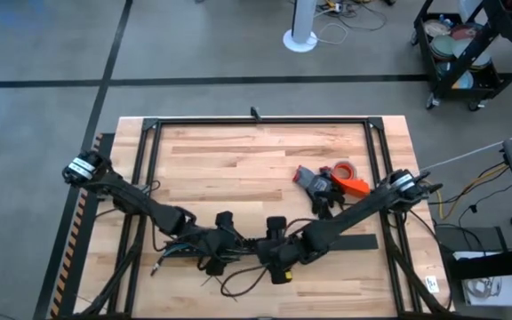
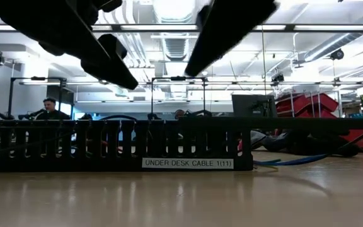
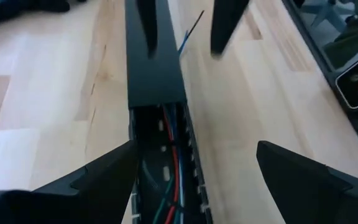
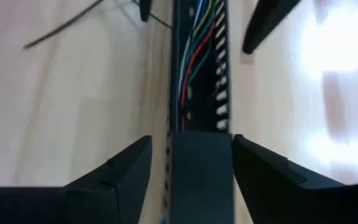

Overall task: Ziptie cables
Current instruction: Insert the black cable duct cover into the black cable duct

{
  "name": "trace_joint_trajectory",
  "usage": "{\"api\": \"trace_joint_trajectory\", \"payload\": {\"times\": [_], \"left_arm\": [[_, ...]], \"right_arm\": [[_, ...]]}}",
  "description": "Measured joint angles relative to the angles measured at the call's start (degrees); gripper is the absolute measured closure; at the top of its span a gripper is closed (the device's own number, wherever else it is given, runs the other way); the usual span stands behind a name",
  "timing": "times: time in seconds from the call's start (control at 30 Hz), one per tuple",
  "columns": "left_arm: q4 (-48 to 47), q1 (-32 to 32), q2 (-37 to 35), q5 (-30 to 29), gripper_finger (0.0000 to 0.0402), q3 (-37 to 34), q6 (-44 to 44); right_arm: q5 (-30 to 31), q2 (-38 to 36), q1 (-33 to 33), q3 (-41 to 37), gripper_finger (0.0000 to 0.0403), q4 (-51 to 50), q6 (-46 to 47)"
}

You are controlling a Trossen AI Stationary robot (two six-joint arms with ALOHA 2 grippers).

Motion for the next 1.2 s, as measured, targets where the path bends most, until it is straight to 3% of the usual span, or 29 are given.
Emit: {"api": "trace_joint_trajectory", "payload": {"times": [0.17,0.3,0.43,0.57,0.8,0.93,1.2], "left_arm": [[0.5,-1.1,-0.2,-0.7,0.0086,-0.3,-0.7],[0.8,-1.5,-0.2,-1.3,0.0086,-1.2,-0.8],[6.3,-1.6,-0.3,-1.3,0.0085,-5.1,-3.3],[12.7,-1.6,-0.3,-1.4,0.0070,-8.8,-4.4],[16.8,-1.7,2.0,-4.1,0.0031,-11.0,-4.4],[17.7,-1.7,4.6,-7.7,0.0031,-10.9,-4.4],[19.8,-1.9,11.8,-7.5,0.0049,-6.9,-3.9]], "right_arm": [[3.0,-4.5,1.1,7.4,0.0201,-15.5,4.4],[8.4,-5.5,3.5,6.8,0.0201,-18.5,8.4],[6.8,-5.4,5.8,3.9,0.0183,-18.8,14.7],[4.8,-3.9,6.7,1.9,0.0140,-19.0,18.7],[4.5,-4.1,6.5,0.7,0.0064,-17.3,18.7],[4.7,-4.1,6.2,-1.2,0.0056,-15.8,18.6],[5.0,-4.0,5.4,-4.5,0.0055,-12.6,18.5]]}}
